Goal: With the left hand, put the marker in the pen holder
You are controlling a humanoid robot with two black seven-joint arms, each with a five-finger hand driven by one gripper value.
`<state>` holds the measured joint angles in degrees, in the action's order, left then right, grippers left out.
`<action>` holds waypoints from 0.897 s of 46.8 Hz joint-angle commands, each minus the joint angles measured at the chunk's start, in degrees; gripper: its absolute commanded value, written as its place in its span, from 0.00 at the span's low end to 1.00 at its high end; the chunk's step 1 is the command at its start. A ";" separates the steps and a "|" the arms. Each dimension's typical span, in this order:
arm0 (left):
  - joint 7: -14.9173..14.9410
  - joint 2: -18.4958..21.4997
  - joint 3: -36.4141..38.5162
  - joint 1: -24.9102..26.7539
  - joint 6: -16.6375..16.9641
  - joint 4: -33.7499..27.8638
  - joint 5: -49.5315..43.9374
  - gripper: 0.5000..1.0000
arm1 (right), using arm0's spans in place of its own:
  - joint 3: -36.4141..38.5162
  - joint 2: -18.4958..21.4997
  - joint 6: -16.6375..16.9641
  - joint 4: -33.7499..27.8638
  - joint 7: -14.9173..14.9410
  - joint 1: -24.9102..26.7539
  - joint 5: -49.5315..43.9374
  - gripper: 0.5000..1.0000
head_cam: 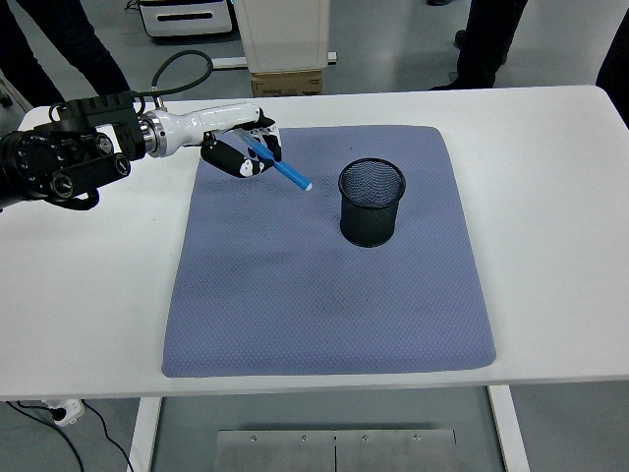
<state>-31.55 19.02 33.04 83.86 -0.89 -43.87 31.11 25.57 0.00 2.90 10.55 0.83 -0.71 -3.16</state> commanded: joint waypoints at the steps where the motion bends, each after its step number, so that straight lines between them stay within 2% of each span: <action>1: 0.00 0.06 0.01 0.60 -0.08 0.01 0.00 0.00 | 0.00 0.00 0.00 0.00 -0.04 0.00 0.00 1.00; 25: 0.00 0.06 0.01 3.67 -0.43 0.01 -0.44 0.00 | 0.00 0.00 0.00 0.00 -0.04 0.00 0.00 1.00; 42: 0.09 -0.56 -1.75 4.20 -0.78 -0.08 -4.75 0.00 | 0.00 0.00 0.00 0.00 0.05 0.00 0.00 1.00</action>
<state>-31.49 18.59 31.85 88.08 -1.56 -43.94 26.55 25.58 0.00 2.90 10.54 0.84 -0.70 -3.16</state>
